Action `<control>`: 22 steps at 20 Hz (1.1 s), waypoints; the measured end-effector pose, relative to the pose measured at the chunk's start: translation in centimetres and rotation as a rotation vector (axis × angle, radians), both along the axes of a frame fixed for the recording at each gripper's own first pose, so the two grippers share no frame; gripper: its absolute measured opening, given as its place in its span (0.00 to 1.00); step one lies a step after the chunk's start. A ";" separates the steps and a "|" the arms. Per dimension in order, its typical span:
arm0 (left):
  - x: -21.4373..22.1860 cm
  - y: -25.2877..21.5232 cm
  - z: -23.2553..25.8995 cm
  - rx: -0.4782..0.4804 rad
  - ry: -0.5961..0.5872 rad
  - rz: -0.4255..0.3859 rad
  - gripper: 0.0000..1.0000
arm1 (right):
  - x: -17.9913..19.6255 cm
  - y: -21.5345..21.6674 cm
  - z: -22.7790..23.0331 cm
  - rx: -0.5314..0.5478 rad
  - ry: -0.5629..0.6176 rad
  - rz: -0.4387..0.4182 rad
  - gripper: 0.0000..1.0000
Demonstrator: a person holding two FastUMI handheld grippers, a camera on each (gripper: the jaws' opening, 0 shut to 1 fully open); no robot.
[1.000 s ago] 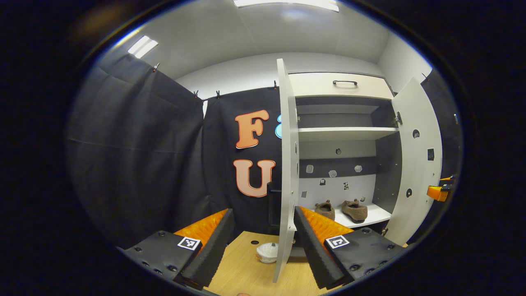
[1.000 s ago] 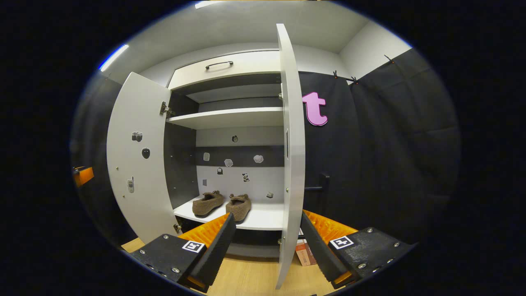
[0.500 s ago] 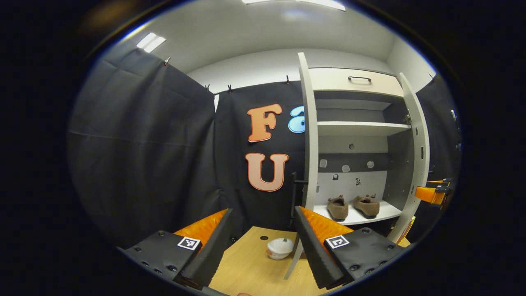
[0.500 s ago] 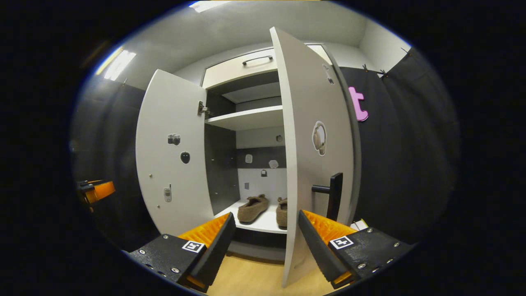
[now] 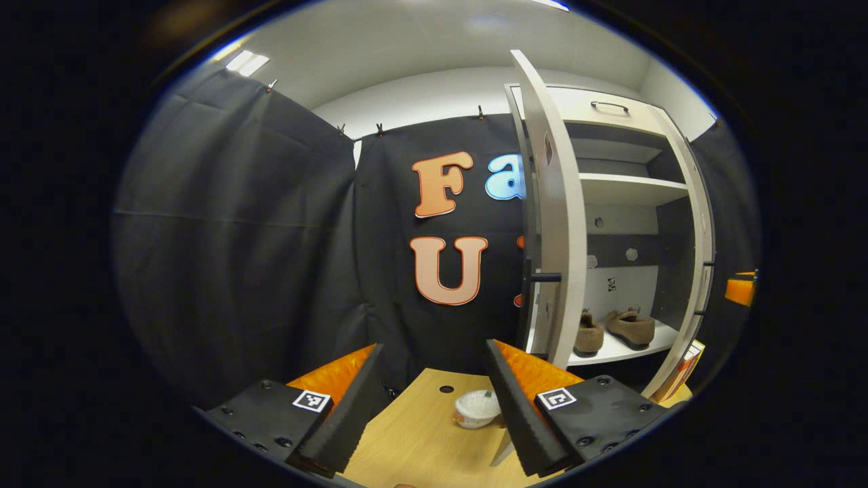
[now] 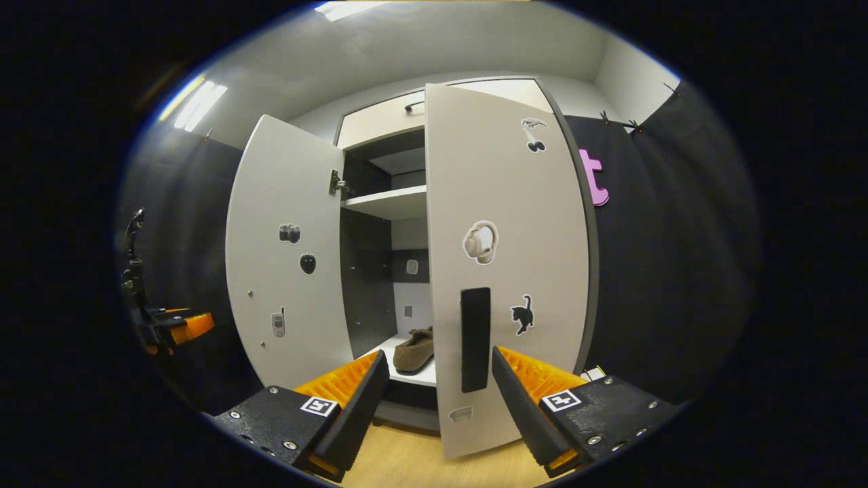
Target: Grab one shoe with the right hand and put it into the shoe cabinet, grab the other shoe with the left hand and put it into the shoe cabinet; then close the right door with the right hand and the left door with the left hand.
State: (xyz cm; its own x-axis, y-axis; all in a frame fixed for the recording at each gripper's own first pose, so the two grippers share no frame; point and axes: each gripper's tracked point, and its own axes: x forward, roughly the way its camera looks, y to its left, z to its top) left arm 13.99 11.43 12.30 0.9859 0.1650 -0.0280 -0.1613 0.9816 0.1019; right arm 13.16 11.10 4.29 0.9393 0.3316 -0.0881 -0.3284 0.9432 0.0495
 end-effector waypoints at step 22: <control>10.1 -1.2 -12.6 -0.084 0.111 -0.127 0.95 | -0.2 -9.8 -1.7 -0.048 0.032 -0.231 0.94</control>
State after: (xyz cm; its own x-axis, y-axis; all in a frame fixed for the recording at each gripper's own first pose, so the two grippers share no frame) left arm 24.12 10.23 -0.26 0.9888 0.0315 -0.1461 -0.0276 0.9992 0.0285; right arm 12.92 1.32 2.61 0.9863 0.1032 -0.1291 -0.1028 0.9947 0.0096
